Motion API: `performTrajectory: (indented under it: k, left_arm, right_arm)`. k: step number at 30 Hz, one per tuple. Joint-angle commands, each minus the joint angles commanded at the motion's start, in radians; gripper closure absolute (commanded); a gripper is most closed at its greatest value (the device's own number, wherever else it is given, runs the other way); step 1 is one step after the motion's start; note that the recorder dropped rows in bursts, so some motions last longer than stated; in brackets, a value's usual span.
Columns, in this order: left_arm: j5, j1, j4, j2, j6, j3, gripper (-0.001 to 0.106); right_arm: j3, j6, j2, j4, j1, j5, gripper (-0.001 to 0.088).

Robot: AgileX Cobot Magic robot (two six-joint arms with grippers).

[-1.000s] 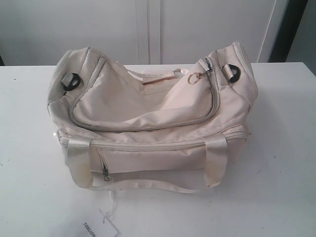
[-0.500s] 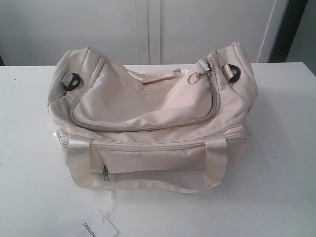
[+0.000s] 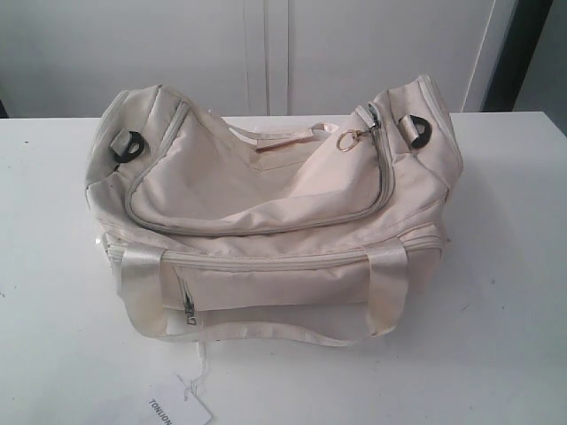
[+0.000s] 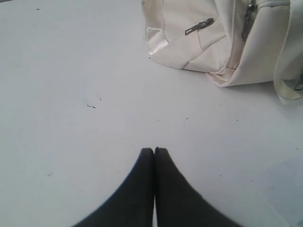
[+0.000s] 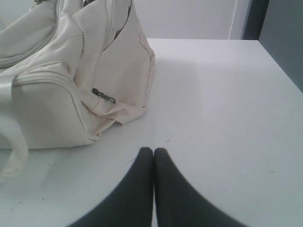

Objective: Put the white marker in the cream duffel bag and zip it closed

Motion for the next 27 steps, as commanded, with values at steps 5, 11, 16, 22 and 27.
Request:
performTrajectory:
  k: [5,11,16,22,27]
  left_arm:
    - [0.000,0.000,0.005,0.000,-0.012,0.000,0.105]
    - [0.000,0.000,0.022,0.000,-0.061,0.000,0.105]
    - [0.000,0.000,0.033,0.000,-0.066,0.000,0.105]
    - [0.000,0.000,0.042,0.000,-0.066,0.000,0.105]
    - [-0.002,0.000,0.042,0.000,-0.064,0.000,0.105]
  right_arm:
    - [0.000,0.000,0.000,0.000,0.000,0.000,0.0868]
    - [0.000,0.000,0.000,0.000,0.000,0.000,0.0868]
    - [0.000,0.000,0.000,0.000,0.000,0.000,0.0868]
    - [0.000,0.000,0.000,0.000,0.000,0.000,0.0868]
    - [0.000,0.000,0.000,0.000,0.000,0.000,0.0868]
